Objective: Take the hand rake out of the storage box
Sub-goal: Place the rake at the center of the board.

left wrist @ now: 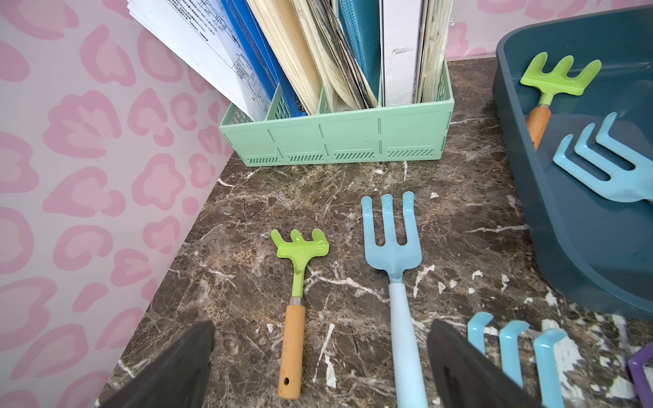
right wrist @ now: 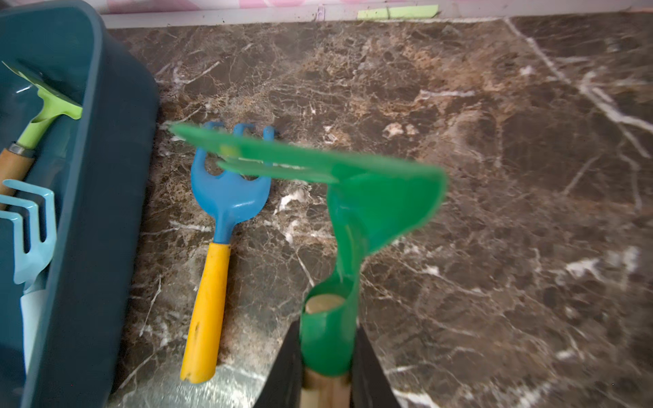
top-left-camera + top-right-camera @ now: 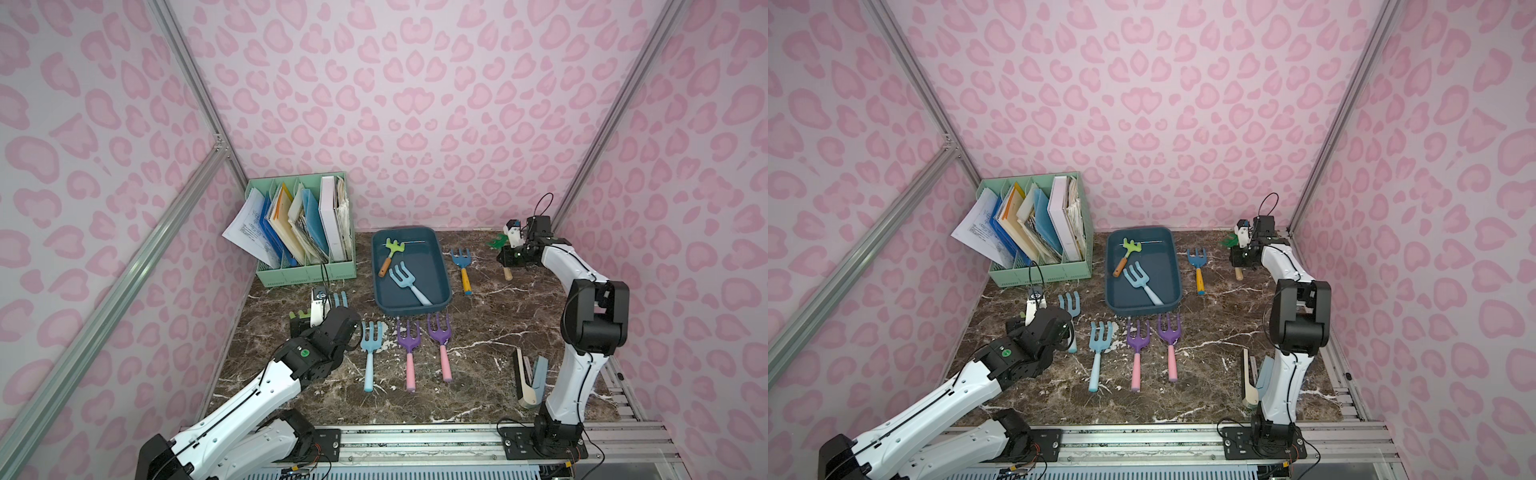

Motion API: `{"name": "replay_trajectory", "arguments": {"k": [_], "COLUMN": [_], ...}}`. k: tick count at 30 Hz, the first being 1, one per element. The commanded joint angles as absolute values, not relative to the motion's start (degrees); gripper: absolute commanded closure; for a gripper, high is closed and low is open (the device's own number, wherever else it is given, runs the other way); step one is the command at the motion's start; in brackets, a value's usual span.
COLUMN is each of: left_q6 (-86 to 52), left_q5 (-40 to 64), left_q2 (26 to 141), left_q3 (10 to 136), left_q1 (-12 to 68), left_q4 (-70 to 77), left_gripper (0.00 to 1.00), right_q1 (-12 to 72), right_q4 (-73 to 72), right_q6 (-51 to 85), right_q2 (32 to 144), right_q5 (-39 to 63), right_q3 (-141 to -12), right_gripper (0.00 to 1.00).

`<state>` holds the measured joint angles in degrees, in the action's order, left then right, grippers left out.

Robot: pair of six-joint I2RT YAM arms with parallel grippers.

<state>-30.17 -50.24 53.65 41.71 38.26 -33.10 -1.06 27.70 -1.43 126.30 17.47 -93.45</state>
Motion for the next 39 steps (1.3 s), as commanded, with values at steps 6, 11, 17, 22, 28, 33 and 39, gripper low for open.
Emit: {"name": "replay_trajectory", "arguments": {"k": [6, 11, 17, 22, 28, 33, 39], "left_q6": [-31.0, -31.0, -31.0, -31.1, -31.1, -31.1, -31.1], "left_q5": [-50.6, -50.8, -50.9, -51.0, -51.0, -51.0, -51.1], "left_q2": [53.5, 53.3, 53.2, 53.3, 53.0, 53.3, 53.5], "left_q3": [41.7, 41.7, 41.7, 41.7, 41.6, 41.7, 41.8], "left_q1": [38.2, 38.2, 38.2, 38.2, 38.2, 38.2, 38.2], "left_q4": [-33.2, -33.3, -33.3, -33.4, -33.4, -33.4, -33.6], "left_gripper": [0.02, 0.02, 0.02, 0.02, 0.02, 0.02, 0.02], "right_q1": [2.2, 4.7, 5.0, 4.9, 5.1, 8.4, 10.0], "right_q4": [30.4, 32.9, 34.4, 34.8, 35.7, 39.6, 38.9], "right_q6": [4.0, 5.3, 6.8, 7.5, 8.2, 10.6, 11.0], "right_q2": [134.1, 138.8, 140.1, 139.8, 138.0, 136.4, 136.2], "right_q5": [10.3, 7.5, 6.1, 4.3, 0.8, -17.2, -17.8], "right_q3": [-98.9, -103.2, -104.7, -104.6, -104.7, -105.2, -103.9], "right_gripper": [1.00, 0.98, 0.82, 0.62, 0.53, 0.57, 0.62]}}
